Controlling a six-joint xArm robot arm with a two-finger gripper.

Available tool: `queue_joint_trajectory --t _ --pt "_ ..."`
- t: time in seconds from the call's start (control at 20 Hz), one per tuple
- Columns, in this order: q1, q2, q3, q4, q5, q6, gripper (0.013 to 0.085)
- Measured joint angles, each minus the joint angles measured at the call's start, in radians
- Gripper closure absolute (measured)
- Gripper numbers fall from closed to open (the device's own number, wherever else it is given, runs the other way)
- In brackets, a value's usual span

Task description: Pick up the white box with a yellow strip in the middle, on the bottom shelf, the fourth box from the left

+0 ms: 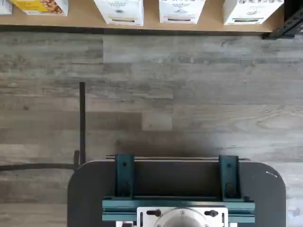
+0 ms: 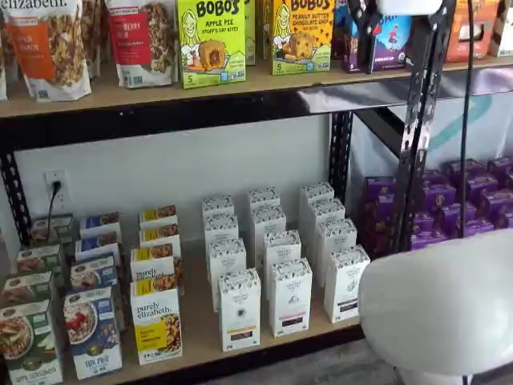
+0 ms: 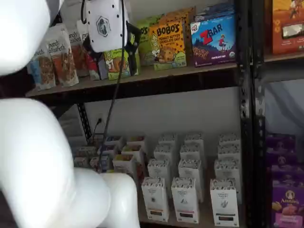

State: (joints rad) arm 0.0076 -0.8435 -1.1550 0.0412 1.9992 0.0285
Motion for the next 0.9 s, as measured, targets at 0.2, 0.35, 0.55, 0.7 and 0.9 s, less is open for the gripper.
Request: queue_joint_trajectory --t 0.2,0.35,0.55,0.7,0.9 --pt "-0.034 0.023 -0.018 0.039 0.04 -0.016 0.013" --pt "-0.015 0.021 -0.01 0.023 0.031 -0.005 0.013" --pt "0.011 0.012 0.021 -0.001 -0.003 0.01 0.013" --pt "0.027 0.006 0.061 -0.014 -0.047 0.02 0.013" --pt "0.042 -0.003 0.131 -0.02 -0.125 0.034 0.013"
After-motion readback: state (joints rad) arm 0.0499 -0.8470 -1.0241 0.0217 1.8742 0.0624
